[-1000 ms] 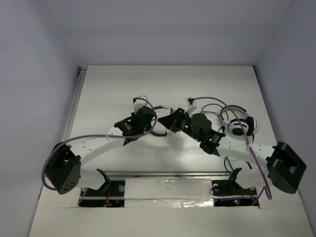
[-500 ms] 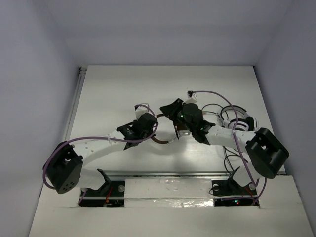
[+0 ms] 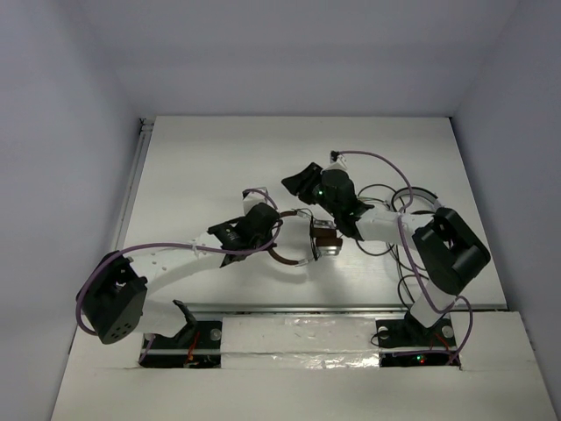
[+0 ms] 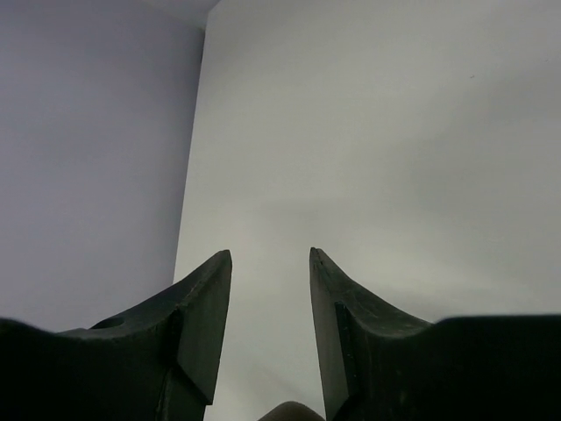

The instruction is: Wrap the headphones

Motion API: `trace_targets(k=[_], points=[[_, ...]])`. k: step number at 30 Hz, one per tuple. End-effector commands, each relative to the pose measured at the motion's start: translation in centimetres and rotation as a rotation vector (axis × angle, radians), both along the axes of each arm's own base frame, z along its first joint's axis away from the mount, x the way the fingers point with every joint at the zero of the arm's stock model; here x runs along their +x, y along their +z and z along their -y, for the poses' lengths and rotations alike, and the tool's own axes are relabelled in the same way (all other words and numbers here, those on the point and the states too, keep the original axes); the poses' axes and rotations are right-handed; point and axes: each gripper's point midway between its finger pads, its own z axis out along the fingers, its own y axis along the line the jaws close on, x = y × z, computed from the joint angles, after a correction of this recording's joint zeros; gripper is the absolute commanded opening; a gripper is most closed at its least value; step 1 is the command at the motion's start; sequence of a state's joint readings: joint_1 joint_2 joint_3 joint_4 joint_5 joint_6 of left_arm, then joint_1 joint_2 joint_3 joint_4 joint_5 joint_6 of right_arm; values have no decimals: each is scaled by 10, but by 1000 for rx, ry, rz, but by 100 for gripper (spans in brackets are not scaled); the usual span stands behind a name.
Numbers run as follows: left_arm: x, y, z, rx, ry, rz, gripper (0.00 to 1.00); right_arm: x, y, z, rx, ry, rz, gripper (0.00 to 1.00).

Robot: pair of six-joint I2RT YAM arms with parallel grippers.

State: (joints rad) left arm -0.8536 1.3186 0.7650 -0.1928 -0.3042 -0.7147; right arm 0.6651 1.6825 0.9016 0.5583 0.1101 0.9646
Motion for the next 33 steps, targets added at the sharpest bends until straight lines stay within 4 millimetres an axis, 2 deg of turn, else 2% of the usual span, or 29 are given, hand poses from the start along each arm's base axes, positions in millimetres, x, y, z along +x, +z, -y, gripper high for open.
trace_targets(k=[1, 8, 10, 11, 12, 14, 15, 20, 21, 22, 23, 24, 29, 30, 33], points=[[9, 30, 16, -95, -2, 54, 0, 13, 29, -10, 47, 17, 73, 47], [5, 32, 17, -95, -12, 54, 0, 16, 28, -4, 19, 8, 80, 48], [6, 32, 15, -87, -8, 57, 0, 15, 34, -2, 8, 5, 92, 48], [5, 29, 14, -80, -6, 54, 0, 18, 35, 4, -14, -8, 101, 49], [6, 27, 12, -68, -2, 52, 0, 19, 46, 8, -19, -21, 123, 53], [5, 24, 10, -58, 2, 50, 0, 18, 49, 13, -72, -27, 132, 59], [6, 21, 8, -44, 7, 51, 0, 22, 54, 21, -89, -54, 144, 68], [12, 13, -5, 48, 26, 72, 0, 14, 76, 44, -197, -92, 178, 83], [15, 10, -8, 70, 34, 81, 0, 13, 79, 50, -214, -114, 182, 91], [16, 9, -8, 78, 34, 85, 0, 11, 77, 56, -244, -121, 169, 92], [20, 7, -11, 87, 43, 85, 0, 7, 87, 62, -260, -132, 190, 97], [22, 3, -10, 98, 39, 84, 0, 7, 88, 69, -279, -157, 190, 99], [39, -2, -10, 117, 52, 103, 0, -9, 94, 101, -348, -229, 187, 100], [42, -6, -10, 132, 54, 105, 0, -14, 105, 106, -335, -241, 207, 100], [49, -8, -9, 145, 55, 112, 0, -24, 116, 121, -345, -271, 225, 100]])
